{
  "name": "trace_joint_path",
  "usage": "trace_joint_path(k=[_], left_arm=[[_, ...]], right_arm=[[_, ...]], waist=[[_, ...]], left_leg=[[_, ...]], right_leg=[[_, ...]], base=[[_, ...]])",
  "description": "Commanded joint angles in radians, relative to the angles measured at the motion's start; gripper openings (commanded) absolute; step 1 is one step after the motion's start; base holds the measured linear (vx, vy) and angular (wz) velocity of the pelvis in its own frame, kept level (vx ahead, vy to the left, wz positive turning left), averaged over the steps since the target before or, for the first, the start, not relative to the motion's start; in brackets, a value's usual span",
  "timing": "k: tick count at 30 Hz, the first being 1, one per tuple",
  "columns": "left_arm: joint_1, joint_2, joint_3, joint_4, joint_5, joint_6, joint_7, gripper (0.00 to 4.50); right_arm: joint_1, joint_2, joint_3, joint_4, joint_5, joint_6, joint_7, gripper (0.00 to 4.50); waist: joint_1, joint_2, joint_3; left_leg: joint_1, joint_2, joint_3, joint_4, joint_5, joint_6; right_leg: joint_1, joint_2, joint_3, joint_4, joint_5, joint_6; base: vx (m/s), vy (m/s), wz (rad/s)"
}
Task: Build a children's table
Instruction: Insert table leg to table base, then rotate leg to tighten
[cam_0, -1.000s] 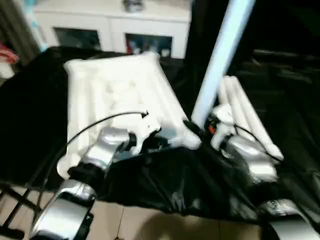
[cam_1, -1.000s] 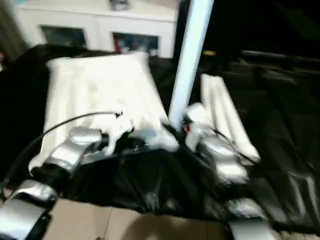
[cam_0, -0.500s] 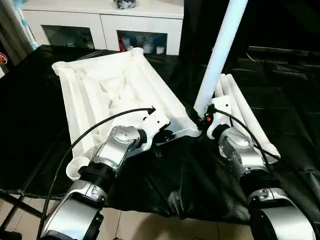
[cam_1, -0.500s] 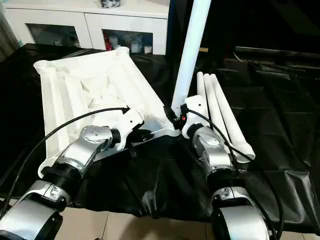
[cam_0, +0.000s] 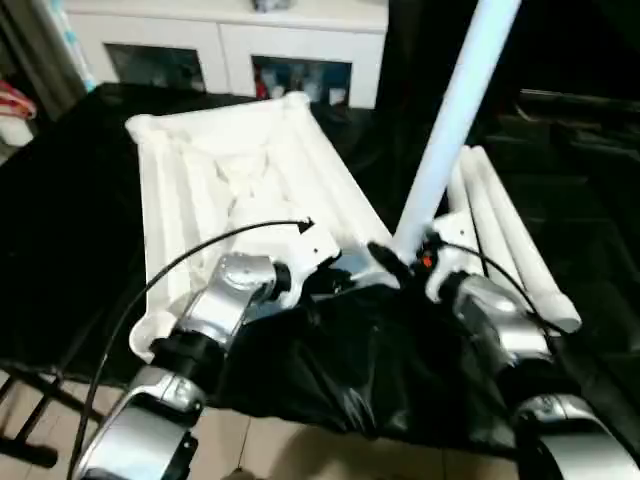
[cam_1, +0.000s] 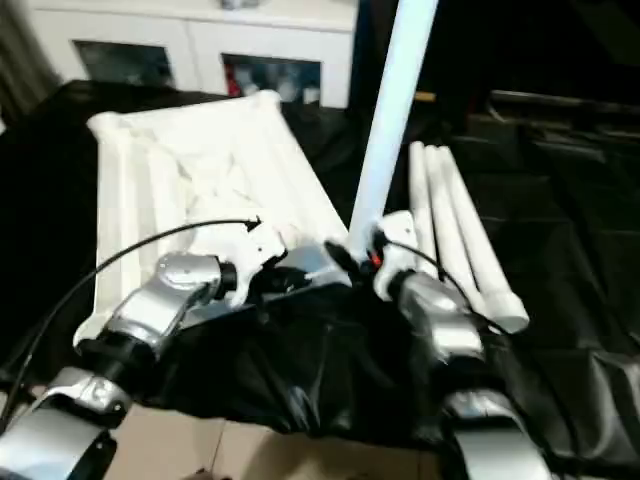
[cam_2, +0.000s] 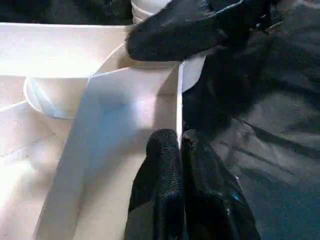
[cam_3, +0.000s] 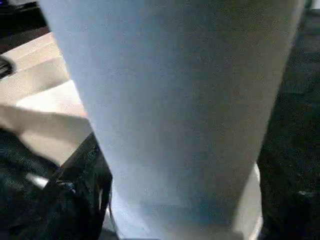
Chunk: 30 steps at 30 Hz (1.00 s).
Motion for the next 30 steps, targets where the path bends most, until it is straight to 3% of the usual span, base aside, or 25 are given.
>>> trace_joint_path(k=[1, 4, 7, 8, 12, 13, 20, 25, 26, 30], left_arm=[[-0.005, -0.009, -0.013, -0.066, -0.059, -0.056, -0.061, 0.00], [-0.001, 0.016, -0.016, -0.067, -0.068, -0.071, -0.117, 0.00], [0.000, 0.034, -0.019, -0.064, -0.078, -0.086, -0.164, 0.00], [-0.001, 0.040, -0.021, -0.063, -0.079, -0.086, -0.176, 0.00], [-0.003, 0.065, -0.034, -0.056, -0.082, -0.099, -0.244, 0.00], [-0.004, 0.073, -0.038, -0.055, -0.083, -0.105, -0.266, 0.00], [-0.008, 0.100, -0.047, -0.030, -0.079, -0.127, -0.321, 0.00], [-0.012, 0.085, -0.029, -0.006, -0.071, -0.130, -0.265, 0.00], [-0.020, 0.066, -0.017, 0.015, -0.062, -0.130, -0.203, 0.00], [-0.056, -0.013, 0.031, 0.084, -0.038, -0.118, 0.017, 0.00]], right_arm=[[0.042, -0.013, 0.071, -0.056, 0.001, 0.040, 0.106, 3.52], [0.092, -0.061, 0.105, -0.149, 0.012, 0.060, 0.218, 3.52], [0.127, -0.095, 0.133, -0.211, 0.012, 0.059, 0.286, 3.52], [0.136, -0.103, 0.141, -0.226, 0.011, 0.060, 0.302, 3.26], [0.168, -0.139, 0.179, -0.277, -0.001, 0.076, 0.361, 3.14], [0.176, -0.145, 0.189, -0.292, -0.003, 0.085, 0.372, 2.91], [0.203, -0.156, 0.211, -0.348, -0.001, 0.128, 0.405, 2.79], [0.198, -0.118, 0.192, -0.312, -0.005, 0.129, 0.335, 2.78], [0.183, -0.085, 0.175, -0.269, -0.029, 0.117, 0.249, 2.78], [0.102, 0.027, 0.115, -0.087, -0.102, 0.105, -0.084, 2.78]], waist=[[0.006, 0.001, -0.064], [0.016, -0.002, -0.065], [0.027, 0.000, -0.067], [0.027, -0.001, -0.066], [0.031, 0.000, -0.066], [0.032, -0.001, -0.066], [0.034, -0.001, -0.067], [0.034, -0.004, -0.066], [0.032, -0.003, -0.064], [0.007, -0.004, -0.057]], left_leg=[[0.009, 0.029, 0.002, -0.062, -0.123, 0.110], [0.006, 0.027, 0.002, -0.059, -0.106, 0.114], [0.007, 0.030, 0.004, -0.056, -0.094, 0.122], [0.007, 0.030, 0.004, -0.057, -0.096, 0.121], [0.007, 0.030, 0.003, -0.059, -0.111, 0.107], [0.007, 0.031, 0.003, -0.059, -0.112, 0.107], [0.007, 0.030, 0.003, -0.057, -0.096, 0.106], [0.007, 0.030, 0.003, -0.059, -0.114, 0.093], [0.006, 0.030, 0.002, -0.061, -0.125, 0.085], [0.007, 0.025, -0.003, -0.075, -0.206, 0.007]], right_leg=[[0.059, -0.035, 0.018, -0.053, 0.075, -0.327], [0.063, -0.032, 0.017, -0.050, 0.103, -0.318], [0.058, -0.034, 0.017, -0.046, 0.120, -0.321], [0.057, -0.034, 0.016, -0.046, 0.116, -0.322], [0.057, -0.036, 0.016, -0.048, 0.078, -0.315], [0.057, -0.036, 0.016, -0.048, 0.079, -0.315], [0.057, -0.036, 0.016, -0.045, 0.096, -0.315], [0.056, -0.038, 0.016, -0.048, 0.060, -0.312], [0.055, -0.039, 0.017, -0.049, 0.041, -0.308], [0.052, -0.042, 0.018, -0.067, -0.151, -0.263]], base=[[0.000, 0.000, 0.00], [0.000, 0.000, 0.00], [0.000, 0.000, 0.00], [0.000, 0.000, 0.00], [0.000, 0.000, 0.00], [0.000, 0.000, 0.00], [0.000, 0.000, 0.00], [0.000, 0.000, 0.00], [0.000, 0.000, 0.00], [-0.013, 0.001, -0.01]])
